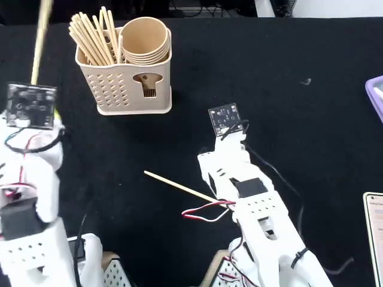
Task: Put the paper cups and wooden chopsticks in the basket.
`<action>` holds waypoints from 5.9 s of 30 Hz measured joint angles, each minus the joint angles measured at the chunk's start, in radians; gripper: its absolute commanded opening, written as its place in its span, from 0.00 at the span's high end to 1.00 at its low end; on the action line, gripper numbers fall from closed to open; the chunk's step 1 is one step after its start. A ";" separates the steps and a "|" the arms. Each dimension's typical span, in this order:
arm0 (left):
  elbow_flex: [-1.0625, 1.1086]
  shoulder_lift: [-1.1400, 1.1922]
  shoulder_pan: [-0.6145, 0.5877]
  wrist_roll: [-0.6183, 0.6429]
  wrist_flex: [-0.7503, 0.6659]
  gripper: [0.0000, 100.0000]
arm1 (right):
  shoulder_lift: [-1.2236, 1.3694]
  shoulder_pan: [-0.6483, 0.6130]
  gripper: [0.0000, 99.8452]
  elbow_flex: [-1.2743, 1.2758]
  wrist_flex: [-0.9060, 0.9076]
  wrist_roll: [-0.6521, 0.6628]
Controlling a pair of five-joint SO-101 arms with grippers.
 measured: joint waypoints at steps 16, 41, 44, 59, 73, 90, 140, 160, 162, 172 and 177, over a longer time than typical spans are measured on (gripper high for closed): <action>0.074 0.411 0.310 0.577 -0.861 0.97 | 0.000 0.000 0.90 0.000 0.000 0.000; -0.120 0.898 0.295 0.585 -1.008 0.93 | 0.000 0.000 0.90 0.000 0.000 0.000; -0.120 0.898 0.295 0.586 -0.997 0.92 | 0.000 0.000 0.90 0.000 0.000 0.000; -0.318 0.893 0.213 0.586 -0.617 0.93 | 0.000 0.000 0.88 0.000 0.057 0.046; -0.341 0.523 0.025 0.588 -0.020 0.92 | 0.000 -0.365 0.78 -0.037 0.338 0.281; 0.072 0.520 -0.215 0.588 0.021 0.92 | 0.503 -0.367 0.99 -0.256 0.255 0.330; 0.660 0.514 -0.031 0.594 -0.571 0.93 | 0.913 -0.342 0.99 -1.413 -0.597 -0.055; 0.660 0.514 -0.025 0.594 -0.571 0.93 | 1.435 -0.304 0.85 -2.283 0.095 -0.058; 0.660 0.514 -0.025 0.594 -0.571 0.93 | 1.435 -0.304 0.88 -2.377 0.196 -0.058; 0.671 0.414 -0.023 0.594 -0.434 0.97 | 1.432 -0.218 0.99 -2.912 0.954 -0.055; 0.746 0.143 -0.003 0.565 -0.298 0.97 | 1.432 -0.166 0.99 -2.944 1.254 -0.055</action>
